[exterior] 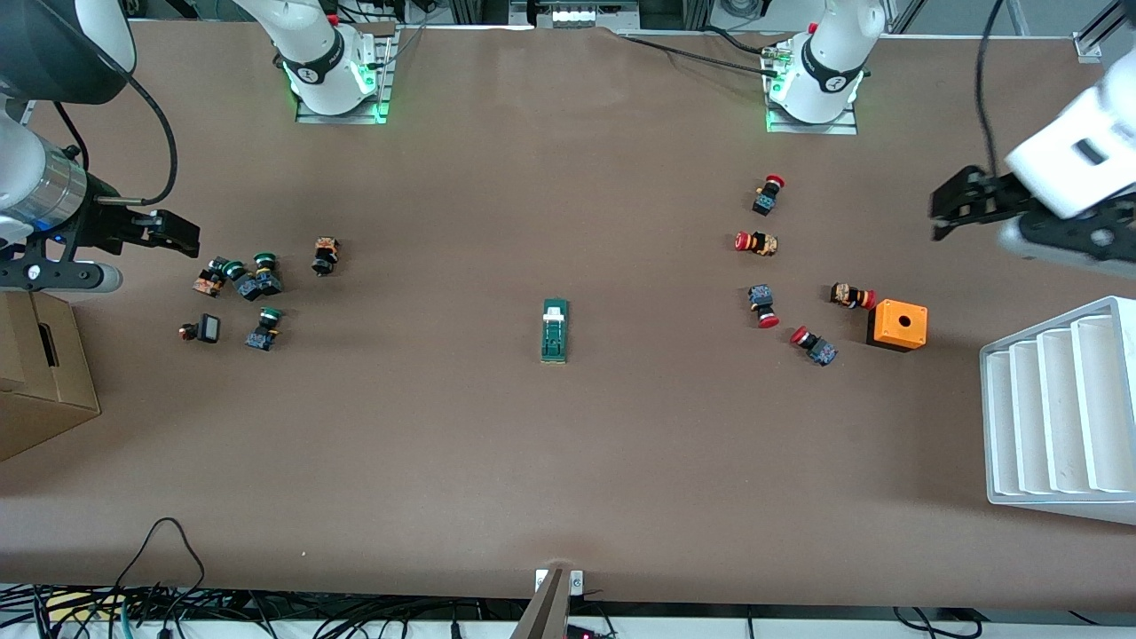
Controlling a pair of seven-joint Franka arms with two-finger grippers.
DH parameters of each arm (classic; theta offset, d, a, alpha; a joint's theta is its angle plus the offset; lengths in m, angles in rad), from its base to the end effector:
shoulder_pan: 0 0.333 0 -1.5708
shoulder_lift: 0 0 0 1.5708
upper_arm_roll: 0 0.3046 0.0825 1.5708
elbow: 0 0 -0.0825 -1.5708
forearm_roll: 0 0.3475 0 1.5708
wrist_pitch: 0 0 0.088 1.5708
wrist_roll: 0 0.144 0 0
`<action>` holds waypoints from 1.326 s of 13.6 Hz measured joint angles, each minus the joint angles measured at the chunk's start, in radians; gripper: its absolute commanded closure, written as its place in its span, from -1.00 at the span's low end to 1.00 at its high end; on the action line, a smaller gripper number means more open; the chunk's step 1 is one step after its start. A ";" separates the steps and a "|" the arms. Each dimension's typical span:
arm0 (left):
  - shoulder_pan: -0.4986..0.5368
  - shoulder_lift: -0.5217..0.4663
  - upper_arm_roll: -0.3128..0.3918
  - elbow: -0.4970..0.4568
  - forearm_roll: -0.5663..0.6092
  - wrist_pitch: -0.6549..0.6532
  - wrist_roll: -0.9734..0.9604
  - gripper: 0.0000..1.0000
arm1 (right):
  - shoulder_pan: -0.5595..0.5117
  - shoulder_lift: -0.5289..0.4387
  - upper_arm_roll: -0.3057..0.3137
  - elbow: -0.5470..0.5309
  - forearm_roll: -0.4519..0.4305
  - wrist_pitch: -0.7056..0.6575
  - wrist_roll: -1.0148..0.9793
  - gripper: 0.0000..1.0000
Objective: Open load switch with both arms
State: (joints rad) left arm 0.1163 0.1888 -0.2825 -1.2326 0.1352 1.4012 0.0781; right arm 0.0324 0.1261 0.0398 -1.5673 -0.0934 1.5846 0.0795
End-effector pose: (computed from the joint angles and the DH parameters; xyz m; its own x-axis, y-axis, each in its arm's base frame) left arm 0.5509 -0.0537 0.6082 0.9763 -0.2154 -0.0188 -0.2162 -0.9731 -0.0799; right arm 0.5466 0.0251 0.5121 0.9948 -0.0058 -0.1012 0.0039 -0.9954 0.0959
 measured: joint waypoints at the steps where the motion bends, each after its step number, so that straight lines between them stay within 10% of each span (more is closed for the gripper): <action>1: 0.000 -0.013 0.019 0.000 0.000 -0.005 0.005 -1.00 | 0.000 0.000 0.000 0.000 0.000 0.000 0.000 -0.98; 9: -0.001 -0.047 0.282 -0.007 -0.198 -0.030 0.115 -1.00 | 0.001 0.000 0.000 0.001 -0.001 0.000 0.000 -0.98; 18: -0.081 -0.054 0.222 -0.203 -0.213 0.063 -0.112 -1.00 | 0.001 0.001 0.000 0.001 -0.002 0.000 0.000 -0.98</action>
State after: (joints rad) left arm 0.0353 0.1351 -0.0606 -1.4358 -0.0774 1.4640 -0.0336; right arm 0.0334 0.1274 0.0399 -1.5662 -0.0956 1.5846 0.0795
